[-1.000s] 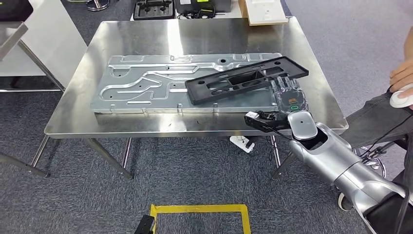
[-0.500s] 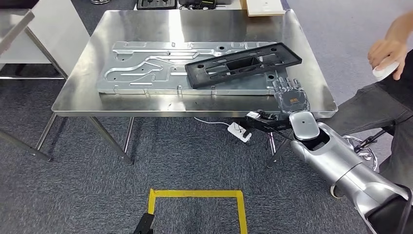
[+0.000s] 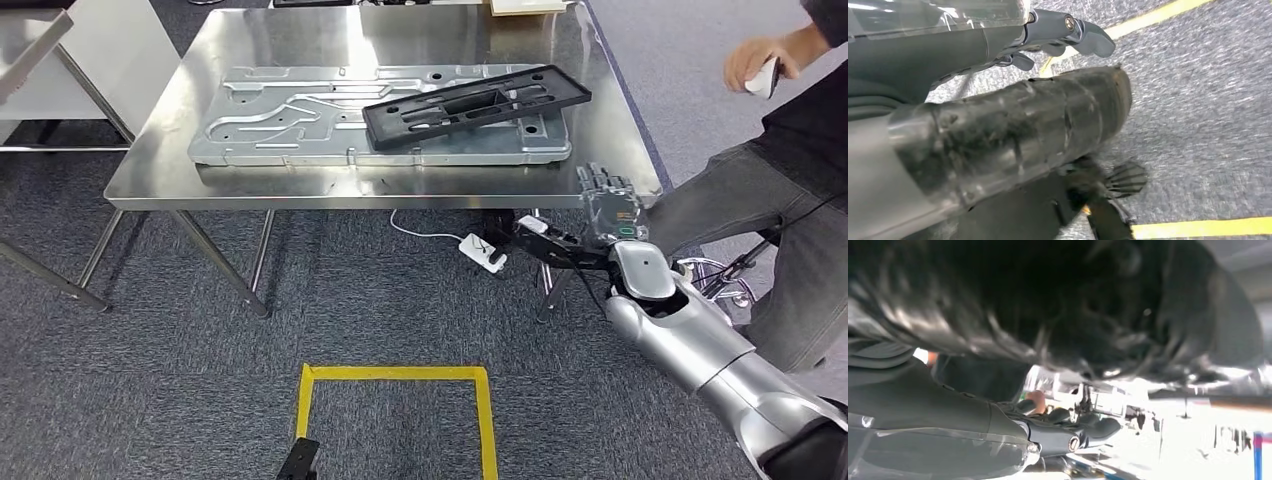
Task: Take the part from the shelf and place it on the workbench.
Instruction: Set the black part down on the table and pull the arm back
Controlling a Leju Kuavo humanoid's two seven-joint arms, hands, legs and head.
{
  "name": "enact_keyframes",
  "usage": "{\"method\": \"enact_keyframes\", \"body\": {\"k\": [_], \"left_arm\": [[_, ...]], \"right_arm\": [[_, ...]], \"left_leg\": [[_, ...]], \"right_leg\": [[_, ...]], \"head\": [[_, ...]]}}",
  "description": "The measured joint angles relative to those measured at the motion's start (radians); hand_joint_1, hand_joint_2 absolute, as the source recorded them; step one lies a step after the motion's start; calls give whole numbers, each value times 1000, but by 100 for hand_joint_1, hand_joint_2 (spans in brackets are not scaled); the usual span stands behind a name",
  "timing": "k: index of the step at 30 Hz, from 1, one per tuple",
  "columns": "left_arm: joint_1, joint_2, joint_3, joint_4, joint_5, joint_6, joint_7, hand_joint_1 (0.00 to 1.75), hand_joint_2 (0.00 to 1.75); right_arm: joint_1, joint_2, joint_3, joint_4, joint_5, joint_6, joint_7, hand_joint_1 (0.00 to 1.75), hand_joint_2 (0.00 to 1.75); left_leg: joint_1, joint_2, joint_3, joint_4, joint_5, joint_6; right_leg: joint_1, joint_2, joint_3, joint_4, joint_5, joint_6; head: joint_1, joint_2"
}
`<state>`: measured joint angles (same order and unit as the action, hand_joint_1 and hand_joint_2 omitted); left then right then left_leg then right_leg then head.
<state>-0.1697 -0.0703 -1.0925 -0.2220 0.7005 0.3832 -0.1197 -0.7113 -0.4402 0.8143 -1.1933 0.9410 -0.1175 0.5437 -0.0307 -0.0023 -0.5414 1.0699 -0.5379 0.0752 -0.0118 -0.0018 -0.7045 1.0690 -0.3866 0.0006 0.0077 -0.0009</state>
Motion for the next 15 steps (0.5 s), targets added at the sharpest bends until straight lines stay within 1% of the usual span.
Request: {"method": "enact_keyframes", "body": {"k": [1,2,3,4,5,6,7,8,9,10,11,12,13,14,15], "left_arm": [[-1,2,0,0,2,0,-2,0,0],[0,2,0,0,4,0,-3,0,0],[1,2,0,0,7,0,-5,0,0],[1,2,0,0,12,1,-8,0,0],[2,2,0,0,20,3,-12,0,0],[4,2,0,0,29,6,-19,0,0],[7,2,0,0,39,10,-25,0,0],[12,2,1,0,48,13,-31,0,0],[18,2,2,0,54,16,-36,0,0],[24,2,2,0,60,18,-40,0,0],[29,2,3,0,64,20,-43,0,0],[32,2,4,0,68,22,-45,0,0],[35,3,4,0,71,25,-48,0,0],[36,4,5,0,75,28,-50,0,0],[38,5,6,0,79,31,-52,0,0]], "right_arm": [[14,-2,-14,-11,-25,-41,-10,0,0],[31,-4,-27,-22,-48,-82,-22,0,0],[51,-4,-40,-35,-69,-121,-33,0,0],[73,-4,-52,-48,-90,-161,-46,0,0],[99,-4,-68,-64,-117,-211,-64,0,0],[131,-3,-86,-84,-148,-268,-86,0,0],[168,0,-105,-106,-182,-329,-116,0,0],[210,5,-124,-129,-217,-389,-152,0,0],[256,11,-139,-151,-247,-439,-192,0,0],[301,19,-152,-169,-275,-479,-235,0,0],[343,28,-164,-186,-303,-509,-278,0,0],[381,36,-177,-201,-333,-530,-322,0,0],[415,46,-194,-217,-368,-541,-372,0,0],[446,57,-212,-230,-405,-548,-423,0,0],[479,71,-232,-242,-445,-550,-476,0,0]], "left_leg": [[-5,-1,16,-35,-4,5],[-7,-1,19,-56,9,5],[-6,1,20,-73,29,6],[-3,3,21,-93,48,7],[1,5,19,-110,67,9],[5,6,15,-120,83,8],[7,6,5,-123,94,7],[9,6,-6,-122,103,6],[13,5,-19,-118,111,2],[17,5,-33,-111,116,-4],[23,5,-50,-100,121,-10],[29,6,-70,-85,125,-16],[32,6,-93,-66,126,-25],[35,7,-114,-45,126,-33],[35,6,-129,-28,127,-42]], "right_leg": [[-4,-1,1,-11,12,5],[-7,-1,4,-24,27,10],[-8,0,5,-37,36,15],[-8,1,3,-42,29,19],[-8,2,-1,-31,2,22],[-8,2,-8,4,-45,26],[-9,2,-18,59,-99,31],[-11,2,-25,122,-141,37],[-14,2,-28,175,-160,45],[-18,2,-19,204,-154,53],[-24,1,4,202,-132,62],[-32,0,40,170,-108,72],[-37,0,86,114,-102,83],[-39,1,126,58,-111,85],[-39,2,153,16,-126,82]], "head": [[0,0],[-1,0],[-2,0],[-1,0],[0,0],[1,0],[2,0],[2,0],[3,0],[3,0],[3,0],[3,0],[5,0],[7,0],[8,0]]}}
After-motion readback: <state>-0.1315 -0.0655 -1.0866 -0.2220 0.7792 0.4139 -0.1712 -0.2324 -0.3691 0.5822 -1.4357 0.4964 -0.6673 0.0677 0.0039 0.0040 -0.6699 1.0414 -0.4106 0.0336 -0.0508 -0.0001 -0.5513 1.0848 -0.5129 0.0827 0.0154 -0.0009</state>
